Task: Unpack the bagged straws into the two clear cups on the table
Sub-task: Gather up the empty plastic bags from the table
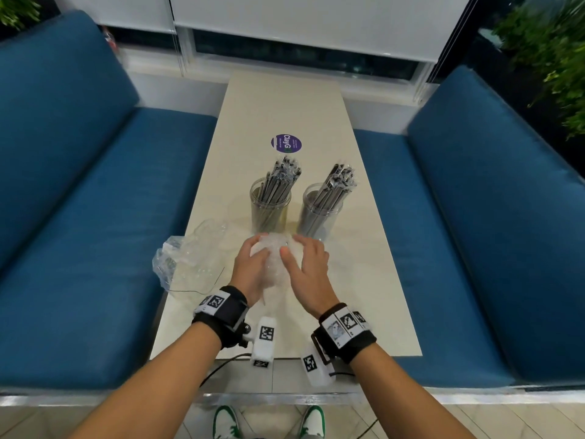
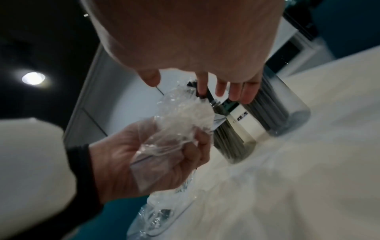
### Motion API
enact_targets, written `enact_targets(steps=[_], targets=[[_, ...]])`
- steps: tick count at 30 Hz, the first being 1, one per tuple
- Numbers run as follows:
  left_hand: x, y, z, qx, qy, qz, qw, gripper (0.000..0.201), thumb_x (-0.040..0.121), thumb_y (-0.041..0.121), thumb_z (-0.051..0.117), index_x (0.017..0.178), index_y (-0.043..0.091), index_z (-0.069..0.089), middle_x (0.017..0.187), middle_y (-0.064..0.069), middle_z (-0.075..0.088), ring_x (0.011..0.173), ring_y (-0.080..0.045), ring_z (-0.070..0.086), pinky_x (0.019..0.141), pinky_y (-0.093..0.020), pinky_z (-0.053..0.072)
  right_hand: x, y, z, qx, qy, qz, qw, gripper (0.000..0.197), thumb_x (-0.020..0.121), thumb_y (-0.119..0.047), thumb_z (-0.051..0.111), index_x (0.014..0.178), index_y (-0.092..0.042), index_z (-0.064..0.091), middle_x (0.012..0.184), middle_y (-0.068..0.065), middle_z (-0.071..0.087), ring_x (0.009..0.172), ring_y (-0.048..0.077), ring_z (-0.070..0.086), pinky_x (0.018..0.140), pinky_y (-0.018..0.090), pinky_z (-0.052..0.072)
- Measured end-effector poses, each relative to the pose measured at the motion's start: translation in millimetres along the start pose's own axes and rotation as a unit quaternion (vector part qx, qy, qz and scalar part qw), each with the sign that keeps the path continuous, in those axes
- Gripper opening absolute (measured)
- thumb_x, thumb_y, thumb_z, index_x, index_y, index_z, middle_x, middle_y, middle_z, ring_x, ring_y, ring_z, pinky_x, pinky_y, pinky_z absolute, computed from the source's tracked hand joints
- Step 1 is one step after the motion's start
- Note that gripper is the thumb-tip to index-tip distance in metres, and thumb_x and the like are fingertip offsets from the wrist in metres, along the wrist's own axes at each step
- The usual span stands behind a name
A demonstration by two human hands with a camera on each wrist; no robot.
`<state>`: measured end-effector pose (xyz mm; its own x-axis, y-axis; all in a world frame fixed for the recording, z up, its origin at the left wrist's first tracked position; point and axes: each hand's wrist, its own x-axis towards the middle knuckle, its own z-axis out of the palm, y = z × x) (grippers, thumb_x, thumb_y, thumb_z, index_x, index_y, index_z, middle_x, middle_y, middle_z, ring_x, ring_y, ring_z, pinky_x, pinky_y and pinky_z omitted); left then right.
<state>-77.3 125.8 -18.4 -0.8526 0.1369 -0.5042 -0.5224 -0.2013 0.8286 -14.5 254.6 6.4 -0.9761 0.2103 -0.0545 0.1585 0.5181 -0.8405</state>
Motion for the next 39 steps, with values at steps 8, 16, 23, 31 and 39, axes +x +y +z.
enact_targets(steps=[8, 16, 23, 31, 39], targets=[[-15, 15, 5, -0.126, -0.129, -0.157, 0.971, 0.030, 0.102, 0.009, 0.039, 0.107, 0.000, 0.068, 0.090, -0.017, 0.072, 0.079, -0.030, 0.075, 0.067, -0.034, 0.064, -8, -2, 17, 0.019, -0.005, -0.138, 0.990, 0.046, 0.103, -0.044, 0.061, 0.145, -0.030, 0.048, 0.144, -0.009, 0.052, 0.134, 0.006, 0.048, 0.111, 0.019, 0.036], [-15, 40, -37, 0.167, -0.105, -0.022, 0.980, 0.033, 0.107, 0.017, 0.057, 0.140, 0.015, 0.062, 0.134, -0.015, 0.063, 0.093, -0.032, 0.071, 0.080, -0.047, 0.062, 18, 19, 20, 0.059, 0.150, 0.004, 0.987, 0.012, 0.101, -0.021, 0.067, 0.102, -0.015, 0.057, 0.099, 0.007, 0.068, 0.091, 0.025, 0.062, 0.078, 0.031, 0.044], [16, 37, -117, 0.524, 0.265, 0.300, 0.751, 0.050, 0.083, 0.034, 0.072, 0.132, 0.028, 0.064, 0.145, -0.007, 0.052, 0.141, -0.036, 0.041, 0.112, -0.057, 0.034, 16, 25, 18, 0.063, 0.094, 0.057, 0.992, 0.016, 0.098, -0.008, 0.063, 0.113, -0.014, 0.063, 0.098, -0.003, 0.066, 0.079, 0.011, 0.063, 0.068, 0.016, 0.048], [43, -5, -158, 0.535, 0.114, 0.153, 0.823, 0.056, 0.098, 0.032, 0.074, 0.150, 0.019, 0.056, 0.157, -0.007, 0.049, 0.146, -0.033, 0.046, 0.119, -0.051, 0.037, 15, 6, 34, 0.035, -0.002, 0.038, 0.999, 0.024, 0.094, -0.012, 0.067, 0.112, -0.026, 0.074, 0.115, -0.006, 0.073, 0.098, 0.011, 0.066, 0.090, 0.022, 0.048], [12, 34, -121, 0.450, -0.042, 0.185, 0.873, 0.029, 0.102, 0.015, 0.064, 0.129, 0.025, 0.070, 0.114, 0.003, 0.074, 0.099, -0.018, 0.071, 0.078, -0.020, 0.057, 39, -39, 46, -0.036, -0.043, -0.155, 0.986, 0.064, 0.090, -0.048, 0.078, 0.149, -0.045, 0.052, 0.150, 0.001, 0.046, 0.141, 0.013, 0.041, 0.119, 0.019, 0.028]])
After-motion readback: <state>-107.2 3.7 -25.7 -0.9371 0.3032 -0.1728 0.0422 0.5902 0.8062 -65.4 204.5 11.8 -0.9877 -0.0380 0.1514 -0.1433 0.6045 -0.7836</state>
